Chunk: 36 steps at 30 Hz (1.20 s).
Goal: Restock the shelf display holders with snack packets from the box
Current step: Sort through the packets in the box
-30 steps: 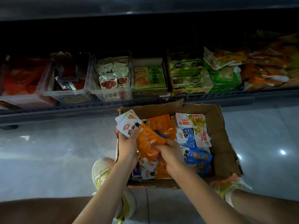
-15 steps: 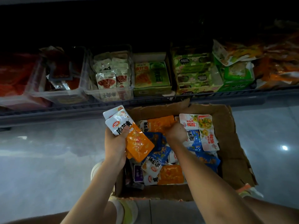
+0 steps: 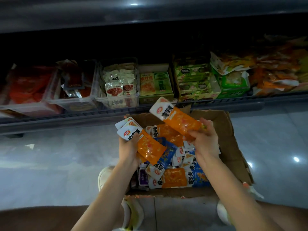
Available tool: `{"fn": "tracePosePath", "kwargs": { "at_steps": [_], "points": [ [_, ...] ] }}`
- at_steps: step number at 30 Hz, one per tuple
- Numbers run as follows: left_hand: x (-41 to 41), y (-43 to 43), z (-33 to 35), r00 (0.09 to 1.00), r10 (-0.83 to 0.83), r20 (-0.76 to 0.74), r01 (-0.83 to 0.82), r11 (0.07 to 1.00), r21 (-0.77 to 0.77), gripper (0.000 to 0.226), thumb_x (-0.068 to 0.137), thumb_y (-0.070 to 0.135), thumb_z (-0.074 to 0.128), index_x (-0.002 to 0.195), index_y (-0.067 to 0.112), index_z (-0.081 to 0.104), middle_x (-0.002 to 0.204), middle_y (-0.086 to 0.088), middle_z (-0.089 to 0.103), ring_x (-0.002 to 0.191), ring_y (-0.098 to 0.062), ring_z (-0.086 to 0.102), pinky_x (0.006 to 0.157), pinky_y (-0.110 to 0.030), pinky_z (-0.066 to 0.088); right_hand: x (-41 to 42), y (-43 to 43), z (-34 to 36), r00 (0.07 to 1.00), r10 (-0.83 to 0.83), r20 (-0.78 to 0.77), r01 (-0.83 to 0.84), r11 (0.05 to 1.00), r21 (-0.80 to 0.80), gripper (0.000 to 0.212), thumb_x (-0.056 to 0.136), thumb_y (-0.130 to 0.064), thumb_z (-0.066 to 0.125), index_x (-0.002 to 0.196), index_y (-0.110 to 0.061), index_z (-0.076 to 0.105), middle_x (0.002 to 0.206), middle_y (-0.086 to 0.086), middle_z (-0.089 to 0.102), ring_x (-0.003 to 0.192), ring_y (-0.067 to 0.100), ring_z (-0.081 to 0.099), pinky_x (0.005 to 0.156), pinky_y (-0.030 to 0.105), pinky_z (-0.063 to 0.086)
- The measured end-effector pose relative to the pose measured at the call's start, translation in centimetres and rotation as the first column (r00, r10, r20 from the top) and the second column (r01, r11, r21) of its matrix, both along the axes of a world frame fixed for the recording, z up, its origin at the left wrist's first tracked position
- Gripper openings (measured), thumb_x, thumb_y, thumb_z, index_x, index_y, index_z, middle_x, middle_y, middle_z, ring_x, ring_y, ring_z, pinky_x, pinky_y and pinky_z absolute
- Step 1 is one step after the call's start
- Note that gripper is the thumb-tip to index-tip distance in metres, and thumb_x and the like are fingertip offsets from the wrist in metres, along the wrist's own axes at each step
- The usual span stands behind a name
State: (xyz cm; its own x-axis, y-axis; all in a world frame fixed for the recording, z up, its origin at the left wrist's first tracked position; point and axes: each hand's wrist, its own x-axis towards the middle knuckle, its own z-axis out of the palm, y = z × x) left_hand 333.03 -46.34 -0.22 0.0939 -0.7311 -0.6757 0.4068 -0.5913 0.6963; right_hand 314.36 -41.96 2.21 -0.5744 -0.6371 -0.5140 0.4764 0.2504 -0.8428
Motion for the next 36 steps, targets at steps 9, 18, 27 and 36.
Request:
{"fn": "tracePosePath", "kwargs": {
  "at_steps": [9, 18, 27, 36],
  "points": [
    [-3.1, 1.7, 6.6, 0.991, -0.065, -0.115, 0.049, 0.989, -0.140, 0.023, 0.095, 0.011, 0.054, 0.117, 0.014, 0.056, 0.113, -0.011, 0.066, 0.102, -0.029, 0.065, 0.090, -0.052, 0.051, 4.4, 3.0, 4.8, 0.523, 0.578, -0.627, -0.388, 0.816, 0.428, 0.017, 0.082, -0.027, 0.070, 0.094, -0.024, 0.058, 0.081, -0.013, 0.061, 0.075, 0.006, 0.060, 0.062, 0.022, 0.049],
    [-5.5, 2.2, 15.8, 0.921, -0.389, 0.017, 0.372, 0.867, -0.331, 0.019, 0.094, 0.016, 0.057, 0.111, 0.017, 0.063, 0.096, -0.003, 0.073, 0.080, -0.015, 0.070, 0.058, -0.027, 0.055, 1.5, 2.3, 14.9, 0.578, 0.640, -0.506, -0.690, 0.714, 0.115, 0.025, 0.099, -0.030, 0.046, 0.121, -0.037, 0.040, 0.117, -0.006, 0.059, 0.107, 0.015, 0.060, 0.094, 0.040, 0.051],
    [-9.7, -0.3, 25.1, 0.805, -0.461, 0.373, 0.593, 0.621, -0.512, 0.023, 0.089, 0.020, 0.064, 0.110, 0.018, 0.055, 0.121, -0.009, 0.059, 0.105, -0.017, 0.059, 0.086, -0.028, 0.049, -2.8, 2.3, 21.2, 0.881, 0.300, -0.366, -0.402, 0.883, -0.243, 0.028, 0.095, -0.011, 0.055, 0.121, -0.019, 0.052, 0.110, 0.002, 0.067, 0.088, 0.013, 0.066, 0.066, 0.026, 0.054],
    [-13.9, -8.7, 32.1, 0.483, 0.212, 0.850, 0.830, 0.198, -0.521, 0.018, 0.093, 0.019, 0.056, 0.109, 0.013, 0.063, 0.112, -0.001, 0.058, 0.109, -0.018, 0.050, 0.091, -0.025, 0.036, -12.0, -2.0, 27.6, 0.943, 0.017, -0.333, -0.176, 0.874, -0.453, 0.031, 0.096, -0.009, 0.052, 0.126, -0.016, 0.045, 0.115, 0.005, 0.065, 0.093, 0.017, 0.067, 0.066, 0.030, 0.056]
  ]
}}
